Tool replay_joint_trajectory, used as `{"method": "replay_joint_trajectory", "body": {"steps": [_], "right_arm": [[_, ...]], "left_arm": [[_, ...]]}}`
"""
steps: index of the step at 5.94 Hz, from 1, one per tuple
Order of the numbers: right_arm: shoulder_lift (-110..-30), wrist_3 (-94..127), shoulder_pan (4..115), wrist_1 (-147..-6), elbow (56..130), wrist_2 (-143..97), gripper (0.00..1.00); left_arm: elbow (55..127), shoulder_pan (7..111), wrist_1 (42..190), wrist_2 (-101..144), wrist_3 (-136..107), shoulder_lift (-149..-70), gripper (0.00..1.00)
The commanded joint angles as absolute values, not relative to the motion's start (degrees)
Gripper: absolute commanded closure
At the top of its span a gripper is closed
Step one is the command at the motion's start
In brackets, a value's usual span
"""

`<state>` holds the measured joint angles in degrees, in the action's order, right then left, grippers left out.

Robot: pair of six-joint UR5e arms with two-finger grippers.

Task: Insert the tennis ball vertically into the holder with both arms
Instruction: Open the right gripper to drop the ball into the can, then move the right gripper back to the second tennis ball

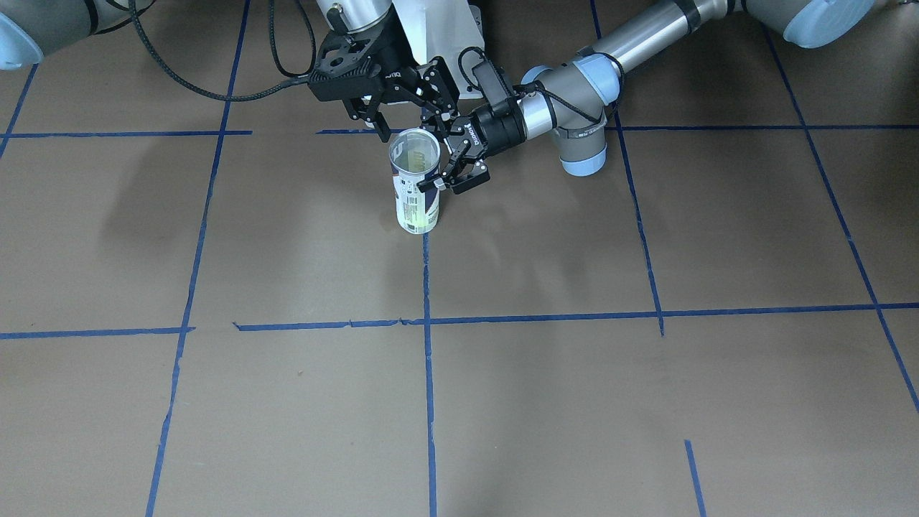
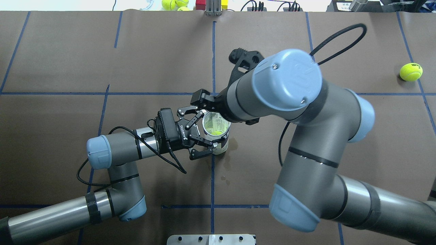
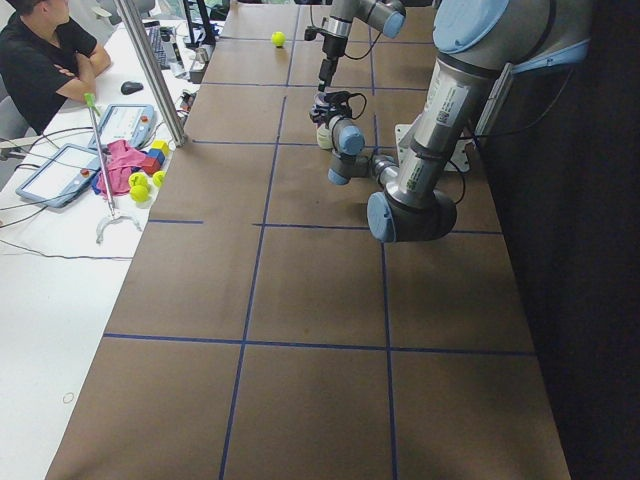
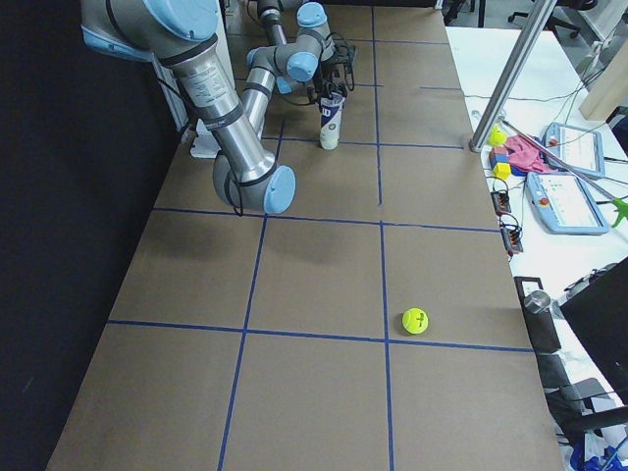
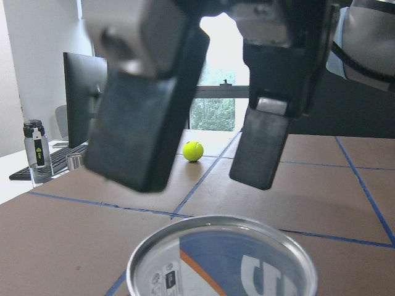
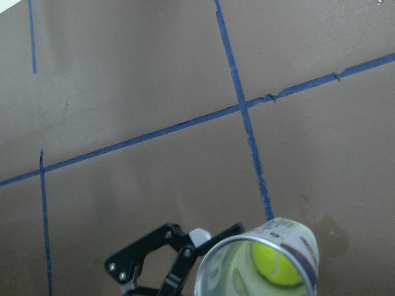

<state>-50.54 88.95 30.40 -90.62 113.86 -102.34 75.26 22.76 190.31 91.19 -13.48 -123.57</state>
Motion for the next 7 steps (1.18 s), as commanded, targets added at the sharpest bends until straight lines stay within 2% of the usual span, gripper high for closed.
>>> {"method": "replay_joint_trajectory", "body": {"steps": [1, 3, 5, 7], "right_arm": [[-59.5, 80.8, 37.2, -90.5, 116.0, -106.4, 0.02], [-73.7, 50.2, 52.2, -90.1, 112.6, -110.6, 0.03], [-74.2, 26.1, 66.7, -89.5, 97.7, -118.7, 0.03], [-73.8, 9.7, 76.3, -72.3, 76.2, -125.0, 0.04]], "left_arm": [[75.3, 22.8, 190.4, 91.2, -13.6, -123.6, 0.19], [75.4, 22.8, 190.5, 91.2, -13.7, -123.6, 0.18], [75.7, 22.8, 190.5, 91.2, -13.8, -123.6, 0.16], [75.7, 22.8, 190.5, 91.1, -13.8, -123.6, 0.1]]}}
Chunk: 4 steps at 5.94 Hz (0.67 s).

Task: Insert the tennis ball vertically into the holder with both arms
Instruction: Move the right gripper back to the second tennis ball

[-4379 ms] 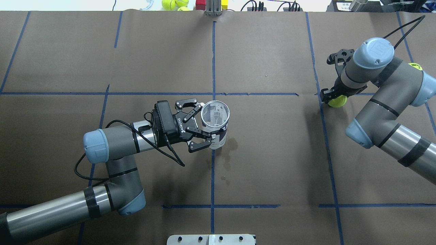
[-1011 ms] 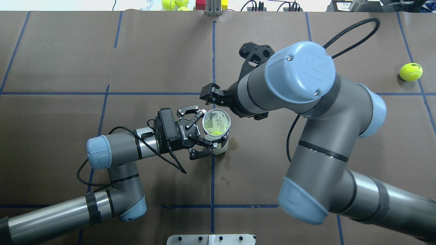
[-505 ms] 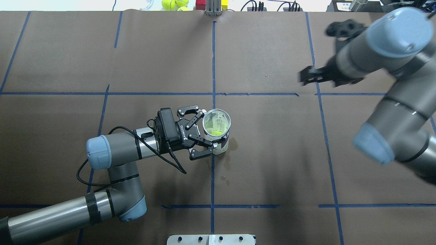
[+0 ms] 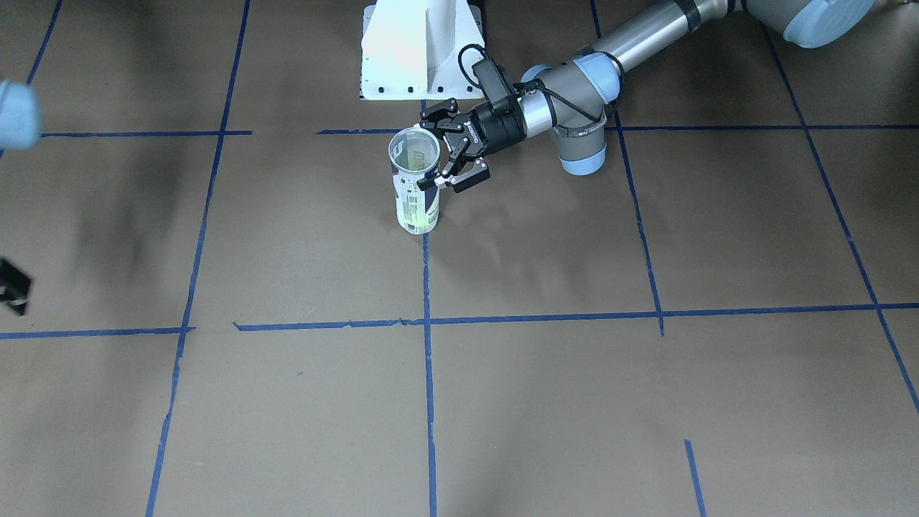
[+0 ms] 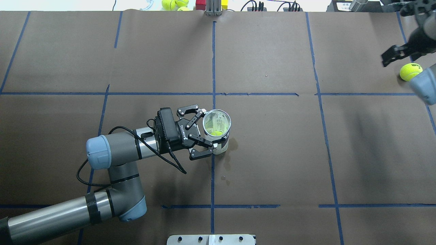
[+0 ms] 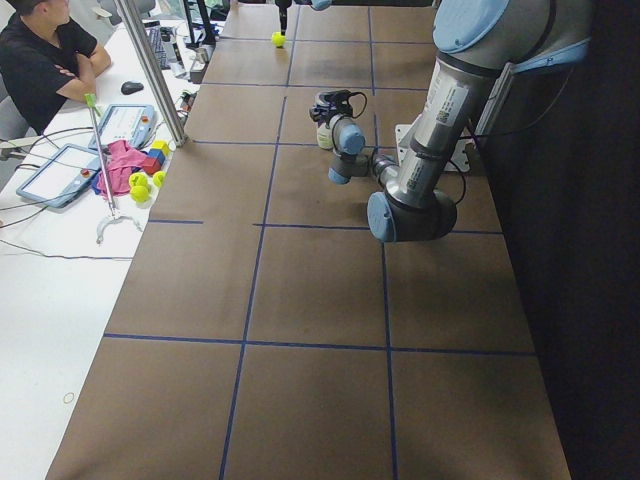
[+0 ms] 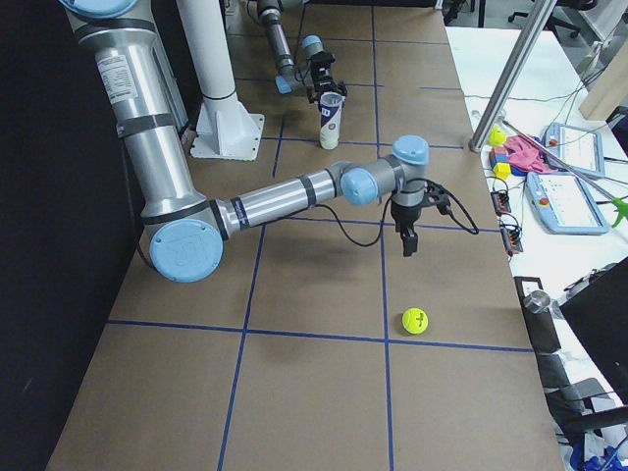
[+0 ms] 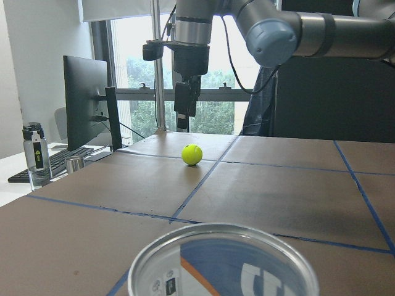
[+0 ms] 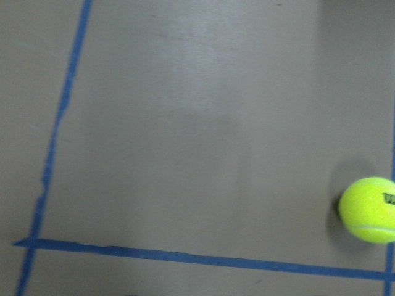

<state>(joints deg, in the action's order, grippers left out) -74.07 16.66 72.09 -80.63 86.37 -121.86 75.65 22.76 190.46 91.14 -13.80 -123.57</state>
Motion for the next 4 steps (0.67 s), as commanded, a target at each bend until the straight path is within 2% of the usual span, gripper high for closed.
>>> {"method": "replay_joint_trajectory", "body": {"steps": [1, 4], "right_arm": [[-70.5, 9.1, 76.2, -70.6, 70.6, -125.1, 0.04], [-68.4, 5.8, 75.9, -61.7, 58.7, -122.6, 0.04]], "left_arm": [[75.7, 22.8, 190.5, 90.6, -13.9, -123.6, 0.1], [75.7, 22.8, 190.5, 90.4, -13.8, -123.5, 0.1]]}}
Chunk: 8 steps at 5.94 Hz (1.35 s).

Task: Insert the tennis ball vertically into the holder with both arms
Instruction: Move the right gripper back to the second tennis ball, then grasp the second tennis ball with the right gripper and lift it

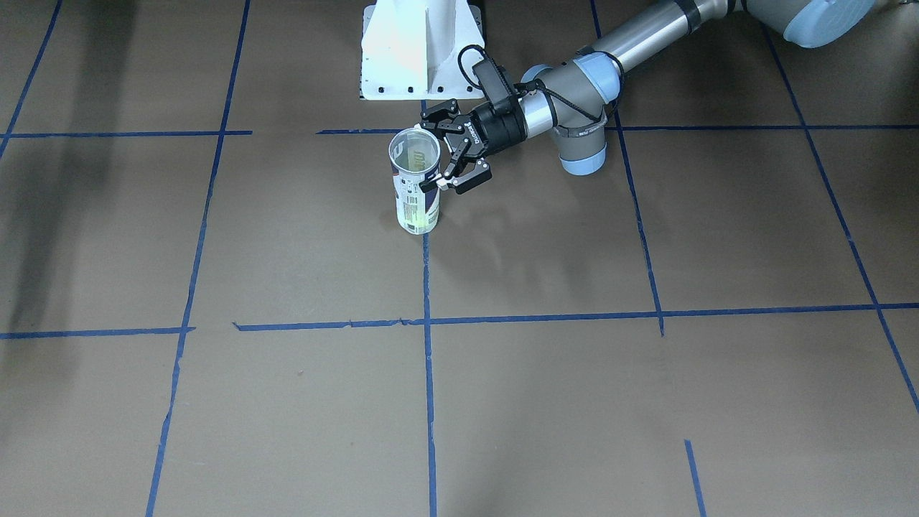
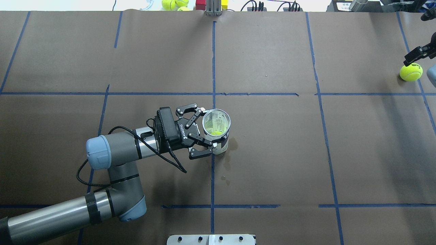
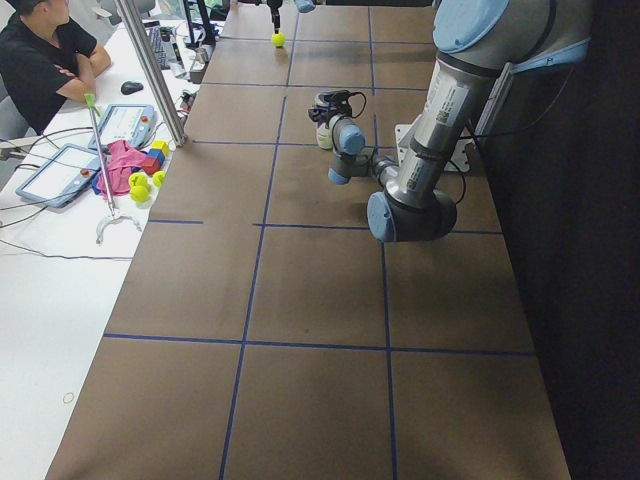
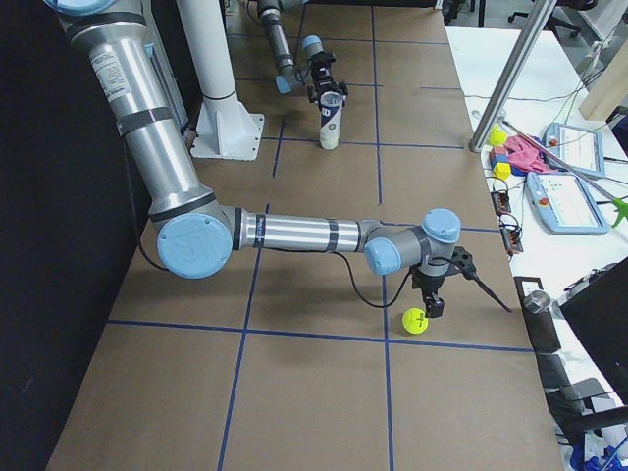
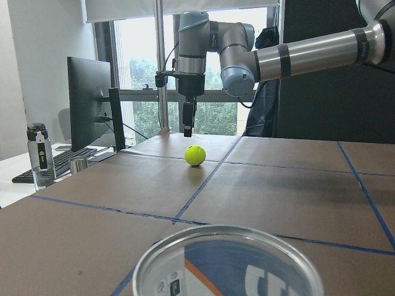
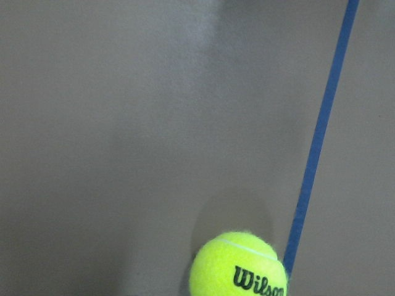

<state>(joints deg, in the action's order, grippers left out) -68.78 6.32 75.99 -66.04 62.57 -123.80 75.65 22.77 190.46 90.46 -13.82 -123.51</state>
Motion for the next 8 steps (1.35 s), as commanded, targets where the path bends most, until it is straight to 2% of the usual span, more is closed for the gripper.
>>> {"method": "replay_joint_trajectory", "body": {"steps": [1, 5, 6, 8], "right_arm": [[-68.2, 6.1, 75.7, -61.4, 58.2, -122.6, 0.04], [-68.6, 6.1, 72.6, -61.1, 56.3, -120.3, 0.03], [-68.6, 6.1, 72.1, -61.1, 56.3, -119.5, 0.06], [-67.9, 6.2, 72.0, -61.2, 56.5, -119.5, 1.0]], "left_arm": [[75.7, 22.8, 190.5, 90.4, -13.8, -123.5, 0.09], [75.7, 22.8, 190.5, 90.4, -13.8, -123.5, 0.09], [75.7, 22.8, 190.5, 90.4, -13.7, -123.5, 0.09], [75.7, 22.9, 190.5, 90.4, -13.8, -123.5, 0.08]]}}
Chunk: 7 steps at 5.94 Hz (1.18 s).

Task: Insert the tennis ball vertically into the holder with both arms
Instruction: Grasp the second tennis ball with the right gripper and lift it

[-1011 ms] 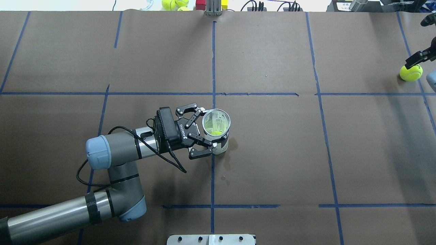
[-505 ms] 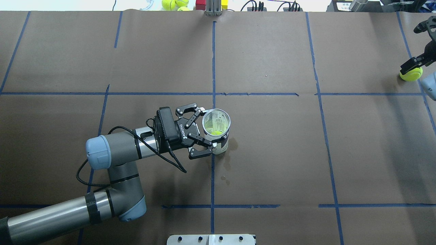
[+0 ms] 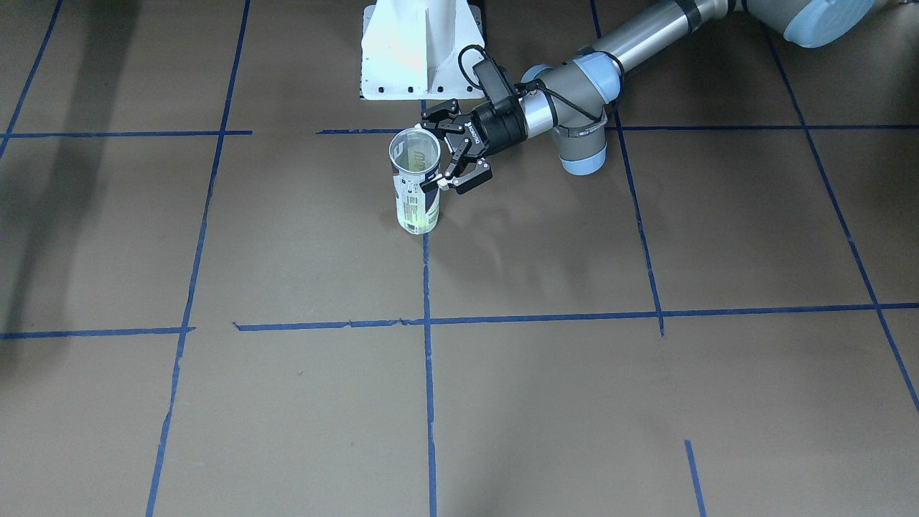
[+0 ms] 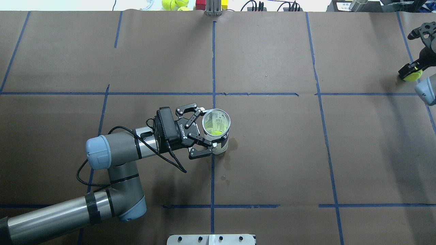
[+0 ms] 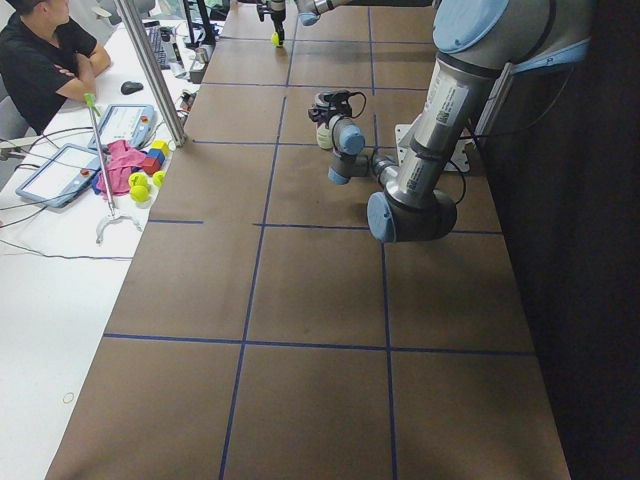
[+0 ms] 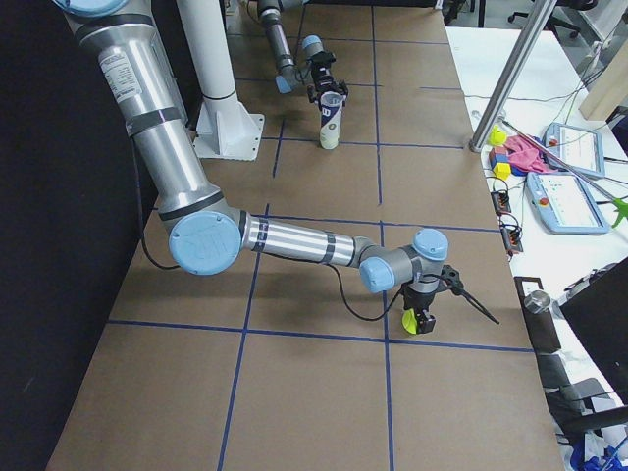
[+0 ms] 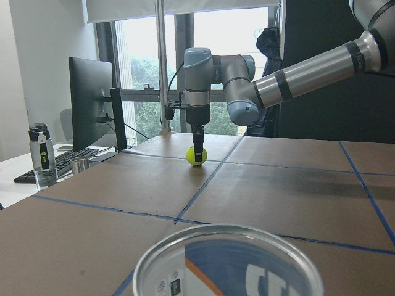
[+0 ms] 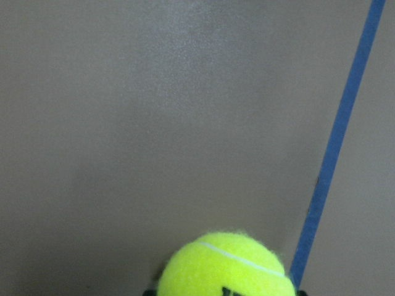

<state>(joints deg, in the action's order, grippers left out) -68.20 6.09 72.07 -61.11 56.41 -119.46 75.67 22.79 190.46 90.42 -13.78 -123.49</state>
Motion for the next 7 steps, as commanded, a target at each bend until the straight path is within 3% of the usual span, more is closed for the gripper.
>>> {"method": "replay_joint_trajectory", "body": {"steps": [1, 3, 5, 6, 7], "right_arm": [[-66.3, 6.5, 73.6, -61.5, 58.0, -120.6, 1.0], [-70.9, 25.0, 72.4, -75.0, 86.2, -127.7, 1.0], [-71.5, 54.6, 58.3, -91.4, 116.5, -129.1, 1.0], [-67.7, 67.8, 52.3, -92.9, 121.5, -128.1, 1.0], [-61.9, 78.5, 45.7, -92.9, 121.6, -123.3, 1.0]], "left_arm": [[75.6, 22.9, 190.5, 90.4, -13.7, -123.4, 0.08], [75.7, 22.9, 190.5, 90.4, -13.7, -122.8, 0.08], [75.7, 22.9, 190.5, 90.4, -13.8, -122.7, 0.07], [75.7, 22.9, 190.5, 90.4, -13.8, -122.6, 0.06], [75.8, 22.9, 190.5, 90.4, -13.8, -122.6, 0.06]]}}
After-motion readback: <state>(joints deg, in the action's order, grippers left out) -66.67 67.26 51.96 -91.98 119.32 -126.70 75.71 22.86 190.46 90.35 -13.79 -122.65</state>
